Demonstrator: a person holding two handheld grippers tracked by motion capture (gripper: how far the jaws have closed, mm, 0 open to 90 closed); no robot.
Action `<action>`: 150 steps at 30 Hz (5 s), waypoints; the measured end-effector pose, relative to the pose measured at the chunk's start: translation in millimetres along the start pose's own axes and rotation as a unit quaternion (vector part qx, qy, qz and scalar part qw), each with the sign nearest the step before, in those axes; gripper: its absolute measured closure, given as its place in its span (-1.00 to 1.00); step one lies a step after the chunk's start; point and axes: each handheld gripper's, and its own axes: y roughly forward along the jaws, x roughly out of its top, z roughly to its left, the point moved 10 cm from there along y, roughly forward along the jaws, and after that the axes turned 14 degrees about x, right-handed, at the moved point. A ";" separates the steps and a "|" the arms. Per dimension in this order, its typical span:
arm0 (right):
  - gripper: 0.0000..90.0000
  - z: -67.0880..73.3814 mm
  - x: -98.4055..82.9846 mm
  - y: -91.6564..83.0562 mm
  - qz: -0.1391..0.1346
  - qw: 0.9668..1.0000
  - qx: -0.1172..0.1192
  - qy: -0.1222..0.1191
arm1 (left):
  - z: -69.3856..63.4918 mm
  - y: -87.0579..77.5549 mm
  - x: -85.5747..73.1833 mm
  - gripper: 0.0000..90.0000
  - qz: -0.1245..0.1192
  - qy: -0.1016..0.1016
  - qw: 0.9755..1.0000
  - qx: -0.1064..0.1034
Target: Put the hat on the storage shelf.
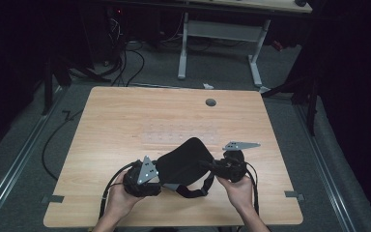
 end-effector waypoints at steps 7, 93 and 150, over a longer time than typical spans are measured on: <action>0.88 2.0 0.4 4.6 -0.004 1.000 0.011 0.008 | -0.7 -2.8 6.1 0.07 -0.003 -0.004 1.000 -0.003; -0.18 -129.5 -75.8 -25.8 0.029 0.962 -0.270 -0.024 | 37.4 -34.8 59.9 0.91 0.011 -0.126 0.991 -0.040; -0.25 -127.5 -77.1 -24.9 0.032 0.963 -0.266 -0.025 | 119.1 56.8 114.4 0.91 -0.066 -0.155 0.983 0.074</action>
